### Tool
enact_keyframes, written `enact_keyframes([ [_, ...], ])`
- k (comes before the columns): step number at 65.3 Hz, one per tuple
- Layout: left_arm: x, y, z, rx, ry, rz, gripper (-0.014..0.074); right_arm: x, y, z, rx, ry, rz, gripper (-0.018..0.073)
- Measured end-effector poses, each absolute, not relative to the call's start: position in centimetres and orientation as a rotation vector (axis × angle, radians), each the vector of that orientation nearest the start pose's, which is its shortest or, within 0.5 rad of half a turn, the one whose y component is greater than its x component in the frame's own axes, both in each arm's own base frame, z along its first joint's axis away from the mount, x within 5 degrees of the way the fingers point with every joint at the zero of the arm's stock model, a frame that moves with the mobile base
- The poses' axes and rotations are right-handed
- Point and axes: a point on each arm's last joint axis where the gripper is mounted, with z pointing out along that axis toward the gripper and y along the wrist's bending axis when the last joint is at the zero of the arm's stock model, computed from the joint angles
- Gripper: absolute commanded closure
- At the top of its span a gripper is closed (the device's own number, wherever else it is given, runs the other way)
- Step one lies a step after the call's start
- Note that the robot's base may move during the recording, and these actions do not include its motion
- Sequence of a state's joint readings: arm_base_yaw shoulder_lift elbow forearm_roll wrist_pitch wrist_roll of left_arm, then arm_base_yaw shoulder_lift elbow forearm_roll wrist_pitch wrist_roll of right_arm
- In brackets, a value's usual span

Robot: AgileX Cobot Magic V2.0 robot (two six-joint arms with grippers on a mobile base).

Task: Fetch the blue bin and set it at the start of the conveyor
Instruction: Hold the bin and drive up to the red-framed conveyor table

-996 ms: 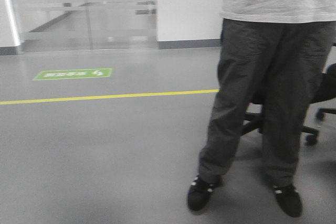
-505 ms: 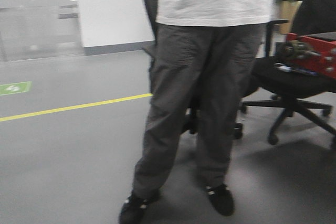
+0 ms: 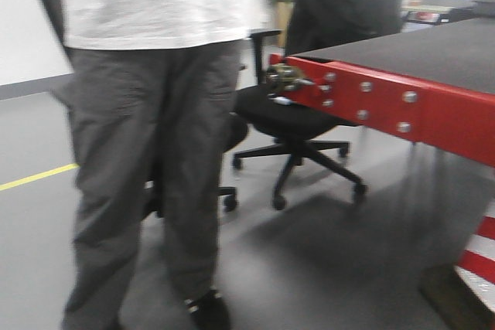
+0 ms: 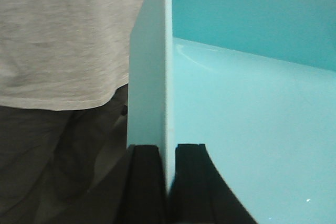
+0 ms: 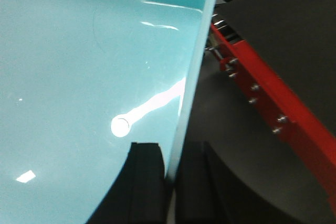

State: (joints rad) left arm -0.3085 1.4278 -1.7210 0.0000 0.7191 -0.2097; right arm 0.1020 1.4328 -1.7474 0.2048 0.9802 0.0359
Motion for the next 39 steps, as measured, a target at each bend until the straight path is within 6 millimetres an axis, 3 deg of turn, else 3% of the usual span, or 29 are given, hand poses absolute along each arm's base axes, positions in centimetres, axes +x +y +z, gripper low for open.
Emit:
enact_keyframes([
  [39,29.39,-9.36,49.12,0.095,1.923,-0.349,0.0707,29.40,4.56,47.80,-0.046,2.148,0.330,0.0711],
])
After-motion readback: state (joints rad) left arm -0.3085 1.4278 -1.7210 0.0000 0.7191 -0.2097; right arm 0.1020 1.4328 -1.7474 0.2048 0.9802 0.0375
